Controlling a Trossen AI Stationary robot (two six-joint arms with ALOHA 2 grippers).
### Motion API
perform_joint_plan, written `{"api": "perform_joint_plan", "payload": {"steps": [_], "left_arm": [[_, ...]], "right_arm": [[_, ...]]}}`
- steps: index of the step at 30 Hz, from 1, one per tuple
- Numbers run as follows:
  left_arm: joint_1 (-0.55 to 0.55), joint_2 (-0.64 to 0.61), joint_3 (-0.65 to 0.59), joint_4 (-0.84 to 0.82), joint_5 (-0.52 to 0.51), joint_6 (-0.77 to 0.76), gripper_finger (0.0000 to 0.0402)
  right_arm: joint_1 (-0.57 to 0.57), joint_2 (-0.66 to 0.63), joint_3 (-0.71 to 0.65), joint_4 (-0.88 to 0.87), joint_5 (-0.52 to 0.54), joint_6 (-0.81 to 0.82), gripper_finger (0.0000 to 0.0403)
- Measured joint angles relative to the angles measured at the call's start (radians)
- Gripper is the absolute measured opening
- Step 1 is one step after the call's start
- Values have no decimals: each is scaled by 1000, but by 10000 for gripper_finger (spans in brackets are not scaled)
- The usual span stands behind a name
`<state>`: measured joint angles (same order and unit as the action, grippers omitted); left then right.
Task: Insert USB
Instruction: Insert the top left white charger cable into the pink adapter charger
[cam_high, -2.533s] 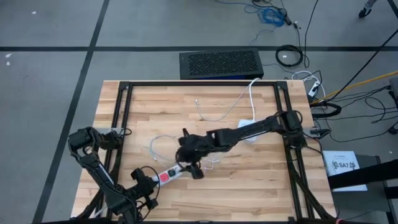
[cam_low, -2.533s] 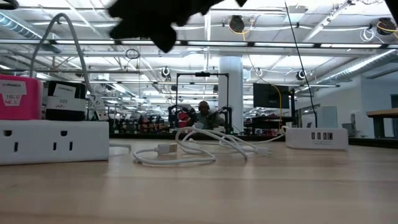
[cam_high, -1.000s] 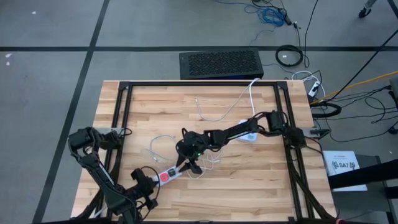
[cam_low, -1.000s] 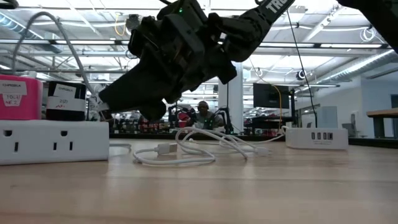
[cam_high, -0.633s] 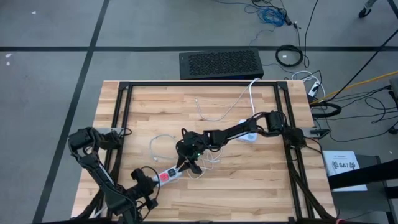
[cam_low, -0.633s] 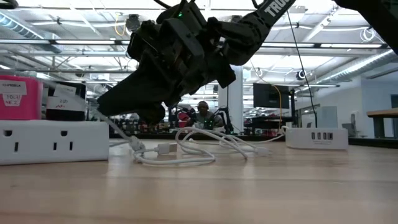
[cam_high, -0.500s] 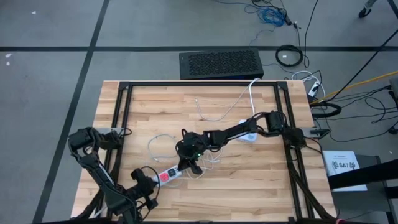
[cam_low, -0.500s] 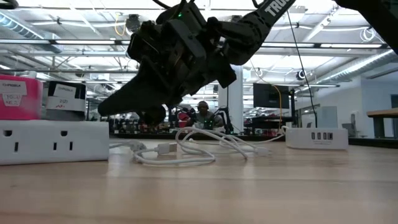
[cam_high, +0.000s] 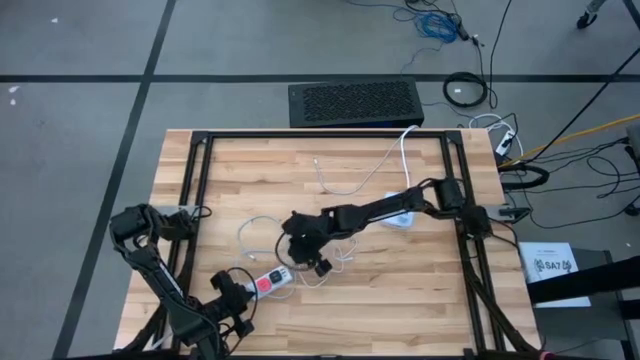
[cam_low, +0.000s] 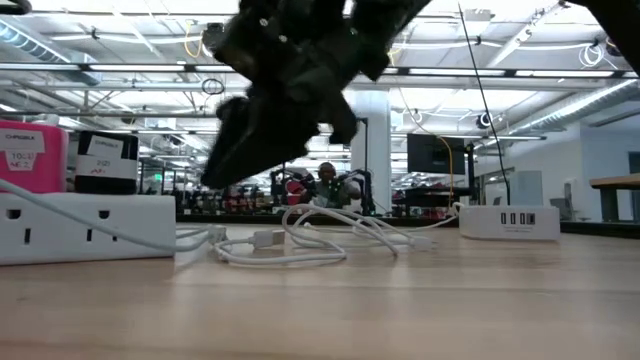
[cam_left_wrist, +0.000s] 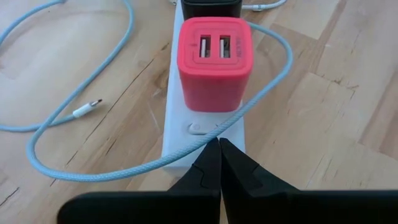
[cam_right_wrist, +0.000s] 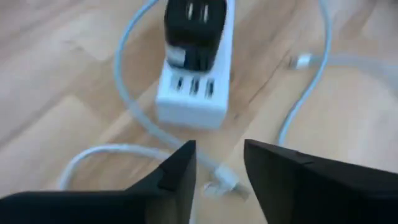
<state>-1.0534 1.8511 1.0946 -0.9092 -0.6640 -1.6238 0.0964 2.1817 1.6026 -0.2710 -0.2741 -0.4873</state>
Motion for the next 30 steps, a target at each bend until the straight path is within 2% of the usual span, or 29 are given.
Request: {"api": "perform_joint_plan", "payload": {"steps": [6,11,14,17,22,26,30], "left_arm": [[0,0,0,6,1,2,2],[0,0,0,8,2,9,2],[0,0,0,8,3,9,2],[0,0,0,8,4,10,2],[0,0,1,13,5,10,2],[0,0,1,13,6,10,2],[-2,0,1,13,6,10,2]], "right_arm": [[35,81,134,-164,116,-155,142],[57,161,234,-255,243,-262,125],[61,209,306,-322,268,-283,110],[60,254,381,-398,266,-284,87],[72,279,435,-481,276,-285,14],[70,259,430,-504,260,-232,6],[52,213,425,-590,133,-160,2]]}}
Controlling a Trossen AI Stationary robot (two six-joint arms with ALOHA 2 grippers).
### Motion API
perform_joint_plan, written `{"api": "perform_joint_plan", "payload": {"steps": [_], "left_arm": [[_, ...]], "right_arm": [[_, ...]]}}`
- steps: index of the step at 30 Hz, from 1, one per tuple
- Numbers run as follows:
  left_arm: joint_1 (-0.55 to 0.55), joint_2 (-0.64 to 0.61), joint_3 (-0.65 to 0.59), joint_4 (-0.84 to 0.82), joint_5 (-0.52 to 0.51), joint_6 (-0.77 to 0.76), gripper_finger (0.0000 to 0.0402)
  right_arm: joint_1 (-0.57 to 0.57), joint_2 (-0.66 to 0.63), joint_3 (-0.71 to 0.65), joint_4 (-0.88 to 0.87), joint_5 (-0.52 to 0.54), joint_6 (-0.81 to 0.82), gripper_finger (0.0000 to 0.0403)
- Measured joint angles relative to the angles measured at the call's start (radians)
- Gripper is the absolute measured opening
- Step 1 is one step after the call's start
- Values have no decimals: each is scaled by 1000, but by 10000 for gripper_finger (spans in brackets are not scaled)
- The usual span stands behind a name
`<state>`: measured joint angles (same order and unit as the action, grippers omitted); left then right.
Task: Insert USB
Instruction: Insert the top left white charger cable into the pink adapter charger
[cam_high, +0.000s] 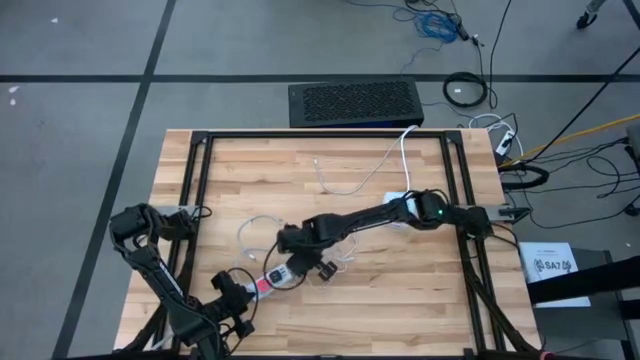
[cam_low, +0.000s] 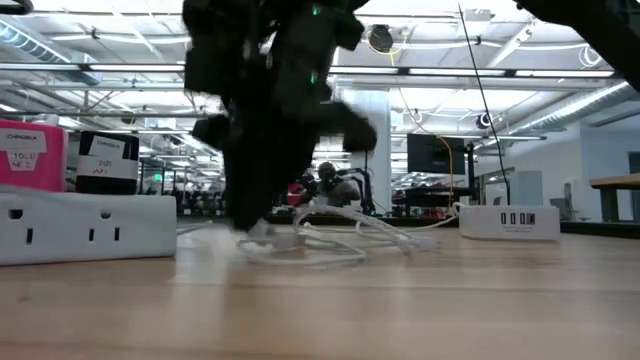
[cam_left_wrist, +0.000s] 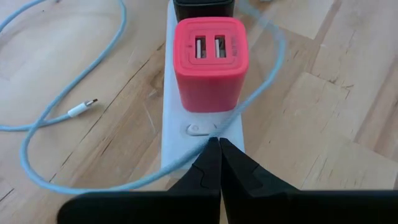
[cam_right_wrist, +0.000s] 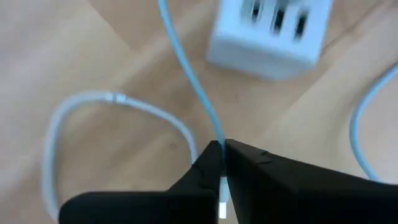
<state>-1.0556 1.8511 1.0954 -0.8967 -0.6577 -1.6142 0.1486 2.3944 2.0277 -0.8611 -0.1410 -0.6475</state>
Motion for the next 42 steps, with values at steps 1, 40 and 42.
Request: {"api": "perform_joint_plan", "payload": {"steps": [1,40,42], "left_arm": [[-2,0,0,-1,-1,0,2],[-14,1,19,-27,-103,-3,2],[-14,1,19,-28,-102,-3,2]], "right_arm": [[-5,-14,2,-12,-46,8,1],[26,-116,-416,1248,-92,714,0],[34,-156,-492,1296,-31,734,0]]}}
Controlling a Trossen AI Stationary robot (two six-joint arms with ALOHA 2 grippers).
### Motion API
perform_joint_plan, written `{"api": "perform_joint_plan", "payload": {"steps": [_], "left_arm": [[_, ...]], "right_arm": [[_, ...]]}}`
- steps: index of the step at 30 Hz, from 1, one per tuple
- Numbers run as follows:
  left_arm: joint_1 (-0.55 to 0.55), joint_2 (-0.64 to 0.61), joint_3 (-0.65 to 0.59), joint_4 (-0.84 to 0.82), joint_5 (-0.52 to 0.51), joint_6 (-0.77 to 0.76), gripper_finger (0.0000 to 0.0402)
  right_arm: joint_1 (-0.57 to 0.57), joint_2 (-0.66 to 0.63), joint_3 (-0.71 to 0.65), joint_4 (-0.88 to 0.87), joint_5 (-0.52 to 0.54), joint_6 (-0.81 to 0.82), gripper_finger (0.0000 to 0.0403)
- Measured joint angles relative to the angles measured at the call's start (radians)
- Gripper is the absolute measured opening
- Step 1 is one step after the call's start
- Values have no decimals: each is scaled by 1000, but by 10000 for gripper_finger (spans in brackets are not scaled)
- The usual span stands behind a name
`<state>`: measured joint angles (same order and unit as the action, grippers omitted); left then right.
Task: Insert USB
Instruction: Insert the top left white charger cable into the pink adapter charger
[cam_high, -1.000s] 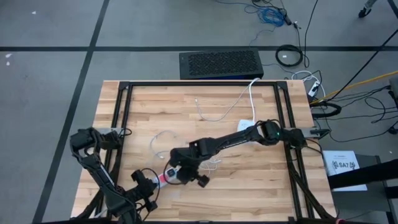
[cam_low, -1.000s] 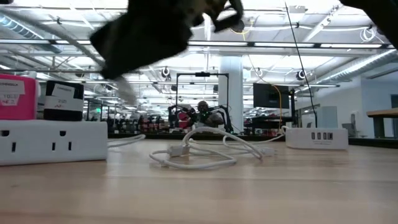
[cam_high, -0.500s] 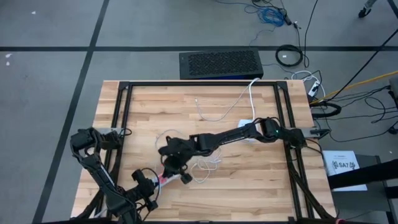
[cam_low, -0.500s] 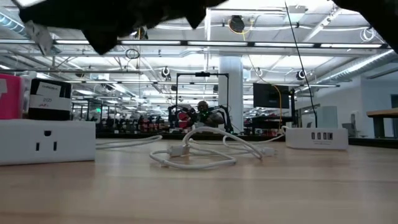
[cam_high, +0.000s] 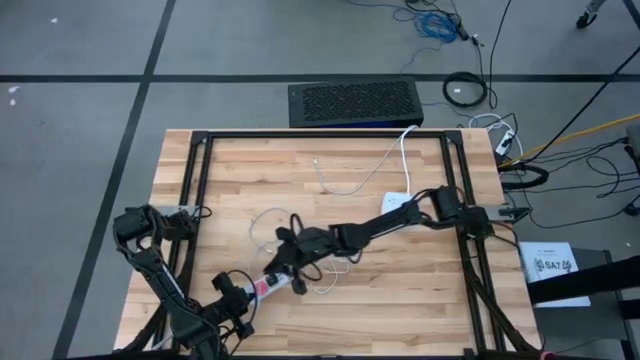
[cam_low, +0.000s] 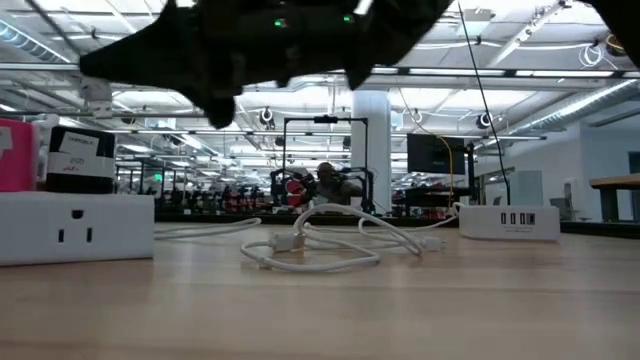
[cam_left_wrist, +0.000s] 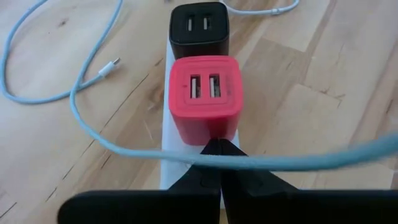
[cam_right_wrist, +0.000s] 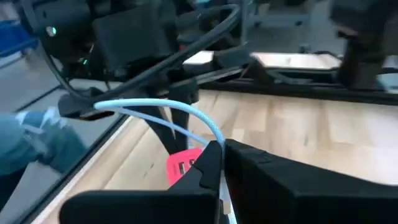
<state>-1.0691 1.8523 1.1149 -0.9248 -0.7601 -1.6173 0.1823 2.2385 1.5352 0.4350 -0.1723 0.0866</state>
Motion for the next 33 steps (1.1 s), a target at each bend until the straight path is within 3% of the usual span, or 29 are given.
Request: {"api": "perform_joint_plan", "payload": {"steps": [6,24,33], "left_arm": [[2,0,1,0,0,0,2],[9,-2,1,3,6,-3,2],[10,-2,1,3,21,-1,2]], "right_arm": [[9,-44,-134,183,41,53,0],[15,22,-135,307,-46,-1,0],[8,34,-135,340,-39,-15,0]]}}
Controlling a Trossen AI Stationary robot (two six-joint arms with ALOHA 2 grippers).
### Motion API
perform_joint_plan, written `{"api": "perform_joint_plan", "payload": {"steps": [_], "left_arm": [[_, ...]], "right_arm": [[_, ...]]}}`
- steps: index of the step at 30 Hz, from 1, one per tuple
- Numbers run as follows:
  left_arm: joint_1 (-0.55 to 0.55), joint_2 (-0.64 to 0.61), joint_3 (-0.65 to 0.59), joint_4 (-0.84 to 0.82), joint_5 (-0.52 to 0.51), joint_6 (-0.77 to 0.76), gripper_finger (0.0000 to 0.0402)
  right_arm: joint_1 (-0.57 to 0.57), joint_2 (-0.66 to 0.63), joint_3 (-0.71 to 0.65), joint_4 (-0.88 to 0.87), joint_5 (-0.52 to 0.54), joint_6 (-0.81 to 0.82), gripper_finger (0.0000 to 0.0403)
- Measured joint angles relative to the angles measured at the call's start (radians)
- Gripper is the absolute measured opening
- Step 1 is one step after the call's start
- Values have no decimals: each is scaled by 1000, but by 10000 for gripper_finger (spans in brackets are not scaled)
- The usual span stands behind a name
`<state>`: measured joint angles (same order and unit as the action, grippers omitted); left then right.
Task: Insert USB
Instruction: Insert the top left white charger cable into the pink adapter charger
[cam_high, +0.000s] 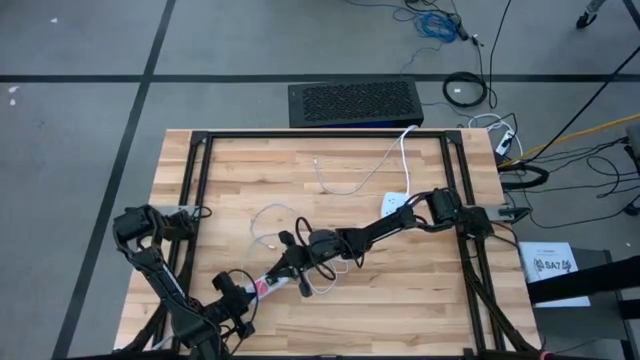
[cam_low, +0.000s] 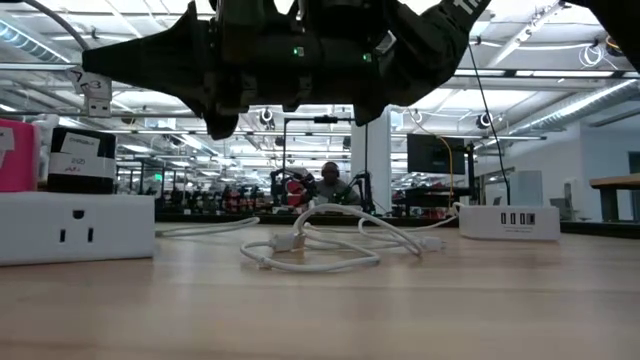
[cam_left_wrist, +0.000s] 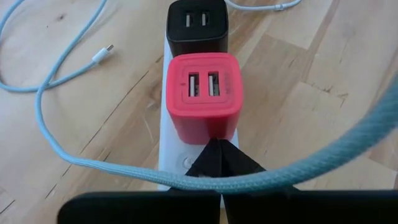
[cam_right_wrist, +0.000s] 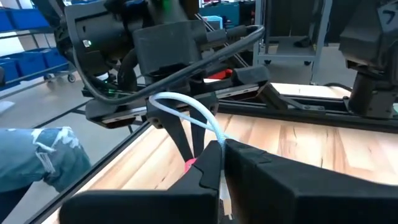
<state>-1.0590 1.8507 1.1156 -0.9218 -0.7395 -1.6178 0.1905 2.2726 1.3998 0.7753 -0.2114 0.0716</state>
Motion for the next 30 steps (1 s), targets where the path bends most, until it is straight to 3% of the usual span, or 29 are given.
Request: {"api": "perform_joint_plan", "payload": {"steps": [30], "left_arm": [[10,0,0,-3,2,2,2]], "right_arm": [[19,33,2,38,83,2,0]]}}
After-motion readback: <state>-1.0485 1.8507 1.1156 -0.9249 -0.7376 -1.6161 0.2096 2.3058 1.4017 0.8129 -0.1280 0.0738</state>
